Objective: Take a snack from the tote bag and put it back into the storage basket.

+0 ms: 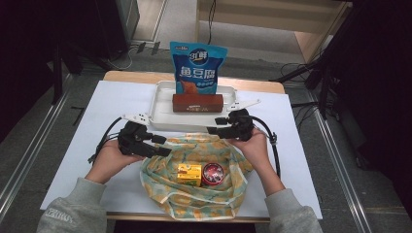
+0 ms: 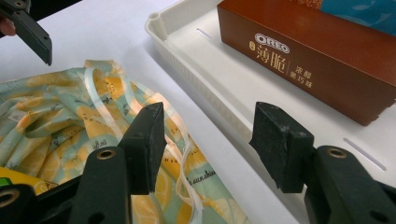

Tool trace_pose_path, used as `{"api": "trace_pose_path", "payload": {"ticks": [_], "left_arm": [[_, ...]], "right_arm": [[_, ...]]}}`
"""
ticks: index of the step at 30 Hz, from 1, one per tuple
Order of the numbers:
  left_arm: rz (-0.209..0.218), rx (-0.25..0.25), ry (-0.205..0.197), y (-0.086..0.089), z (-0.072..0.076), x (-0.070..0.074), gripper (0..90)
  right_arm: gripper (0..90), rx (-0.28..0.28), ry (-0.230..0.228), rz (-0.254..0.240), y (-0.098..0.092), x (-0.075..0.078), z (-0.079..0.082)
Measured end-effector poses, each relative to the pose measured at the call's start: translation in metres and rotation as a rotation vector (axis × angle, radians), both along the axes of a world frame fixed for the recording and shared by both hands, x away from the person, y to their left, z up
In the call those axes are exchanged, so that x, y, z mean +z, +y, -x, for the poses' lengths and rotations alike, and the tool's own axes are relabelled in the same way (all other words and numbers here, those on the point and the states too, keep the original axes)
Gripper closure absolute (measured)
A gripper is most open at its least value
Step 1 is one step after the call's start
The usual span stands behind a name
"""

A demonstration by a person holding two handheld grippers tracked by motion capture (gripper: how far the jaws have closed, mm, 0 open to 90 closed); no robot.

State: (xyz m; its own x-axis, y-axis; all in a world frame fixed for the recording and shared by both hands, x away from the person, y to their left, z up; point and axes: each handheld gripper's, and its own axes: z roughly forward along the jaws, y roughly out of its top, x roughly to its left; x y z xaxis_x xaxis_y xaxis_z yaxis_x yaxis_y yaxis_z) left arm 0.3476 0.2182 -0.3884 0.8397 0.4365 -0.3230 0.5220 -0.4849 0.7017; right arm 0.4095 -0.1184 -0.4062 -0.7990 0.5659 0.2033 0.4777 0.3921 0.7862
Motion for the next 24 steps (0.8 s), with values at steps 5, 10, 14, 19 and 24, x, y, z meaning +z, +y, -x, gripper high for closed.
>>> {"api": "trace_pose_path", "payload": {"ticks": [5, 10, 14, 19, 24], "left_arm": [[0.000, -0.009, -0.007, -0.002, 0.002, 0.002, 40.1], [0.003, -0.021, -0.013, -0.007, 0.006, 0.003, 40.1], [0.002, -0.045, -0.026, -0.014, 0.012, 0.007, 40.1], [-0.003, -0.081, -0.038, -0.025, 0.018, 0.011, 40.1], [-0.001, -0.109, -0.042, -0.034, 0.024, 0.013, 39.7]], "right_arm": [[44.7, -0.006, 0.002, -0.002, -0.003, 0.000, 0.002], [44.6, -0.007, 0.006, 0.001, -0.005, -0.002, 0.003], [44.6, -0.006, 0.000, 0.010, -0.004, -0.004, 0.002], [44.6, -0.005, 0.009, 0.020, -0.003, -0.008, 0.001], [44.5, -0.008, 0.009, 0.026, -0.003, -0.009, 0.002]]}}
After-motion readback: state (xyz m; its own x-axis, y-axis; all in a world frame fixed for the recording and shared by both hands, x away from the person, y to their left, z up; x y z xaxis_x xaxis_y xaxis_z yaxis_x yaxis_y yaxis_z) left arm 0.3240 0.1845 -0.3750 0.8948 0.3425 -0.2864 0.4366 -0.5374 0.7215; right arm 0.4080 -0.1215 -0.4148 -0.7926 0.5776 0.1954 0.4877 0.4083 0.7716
